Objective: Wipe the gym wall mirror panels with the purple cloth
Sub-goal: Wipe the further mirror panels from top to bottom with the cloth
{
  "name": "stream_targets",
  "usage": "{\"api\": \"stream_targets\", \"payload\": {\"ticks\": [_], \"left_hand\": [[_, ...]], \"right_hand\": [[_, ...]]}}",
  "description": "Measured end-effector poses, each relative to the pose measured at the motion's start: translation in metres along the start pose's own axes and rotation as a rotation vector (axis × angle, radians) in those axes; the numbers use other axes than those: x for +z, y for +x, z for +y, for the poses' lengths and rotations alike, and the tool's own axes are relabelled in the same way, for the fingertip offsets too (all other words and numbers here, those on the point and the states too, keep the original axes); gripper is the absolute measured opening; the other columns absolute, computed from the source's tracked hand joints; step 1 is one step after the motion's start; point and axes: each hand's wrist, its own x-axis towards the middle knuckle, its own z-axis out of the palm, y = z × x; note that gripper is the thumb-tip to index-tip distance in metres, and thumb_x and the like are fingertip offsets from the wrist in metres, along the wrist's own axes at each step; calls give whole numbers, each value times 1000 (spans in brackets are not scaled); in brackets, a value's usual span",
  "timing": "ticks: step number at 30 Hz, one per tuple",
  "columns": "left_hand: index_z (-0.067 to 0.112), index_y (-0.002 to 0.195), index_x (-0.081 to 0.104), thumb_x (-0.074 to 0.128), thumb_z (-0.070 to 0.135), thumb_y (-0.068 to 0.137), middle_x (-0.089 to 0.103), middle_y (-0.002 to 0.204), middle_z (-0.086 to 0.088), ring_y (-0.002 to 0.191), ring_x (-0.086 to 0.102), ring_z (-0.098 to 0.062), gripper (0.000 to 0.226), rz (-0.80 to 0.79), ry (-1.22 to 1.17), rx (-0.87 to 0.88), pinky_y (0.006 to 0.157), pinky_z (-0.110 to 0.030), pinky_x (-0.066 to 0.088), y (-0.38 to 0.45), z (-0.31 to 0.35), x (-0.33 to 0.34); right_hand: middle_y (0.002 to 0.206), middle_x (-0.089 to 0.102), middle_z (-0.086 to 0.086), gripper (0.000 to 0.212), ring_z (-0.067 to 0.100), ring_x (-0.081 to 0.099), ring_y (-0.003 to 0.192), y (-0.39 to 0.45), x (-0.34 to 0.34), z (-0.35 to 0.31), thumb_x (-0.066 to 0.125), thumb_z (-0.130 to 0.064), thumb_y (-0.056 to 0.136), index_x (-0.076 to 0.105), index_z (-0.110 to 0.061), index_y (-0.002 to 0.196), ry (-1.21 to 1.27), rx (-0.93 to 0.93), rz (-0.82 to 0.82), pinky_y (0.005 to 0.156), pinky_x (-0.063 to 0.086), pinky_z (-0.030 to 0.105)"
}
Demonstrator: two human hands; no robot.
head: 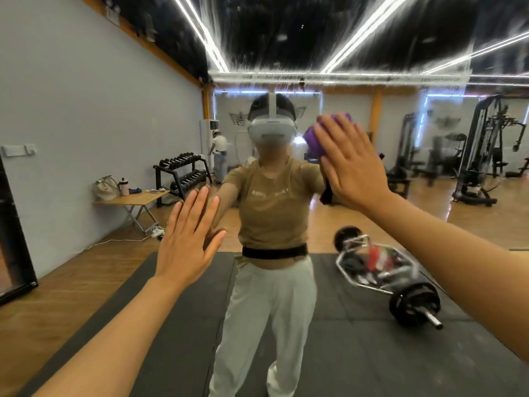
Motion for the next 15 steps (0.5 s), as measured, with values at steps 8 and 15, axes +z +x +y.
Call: {"api": "stream_targets", "payload": {"ticks": [8, 15], "left_hand": [[9, 159, 23, 35, 42, 104, 12, 169, -11, 156, 7, -23, 65, -4, 13, 66, 127, -41, 6, 0, -10, 0], [8, 157, 30, 37, 36, 104, 20, 167, -11, 156, 9, -21, 60, 0, 48, 168, 127, -36, 5, 1, -28, -4]], "right_hand": [[164, 26, 14, 62, 29, 14, 154, -44, 34, -84, 51, -18, 100, 28, -12, 157, 129, -95, 2, 127, 7, 46], [169, 13, -2, 76, 20, 6, 157, -166, 52, -120, 54, -26, 95, 18, -18, 162, -6, -705, -364, 127, -5, 40]]}}
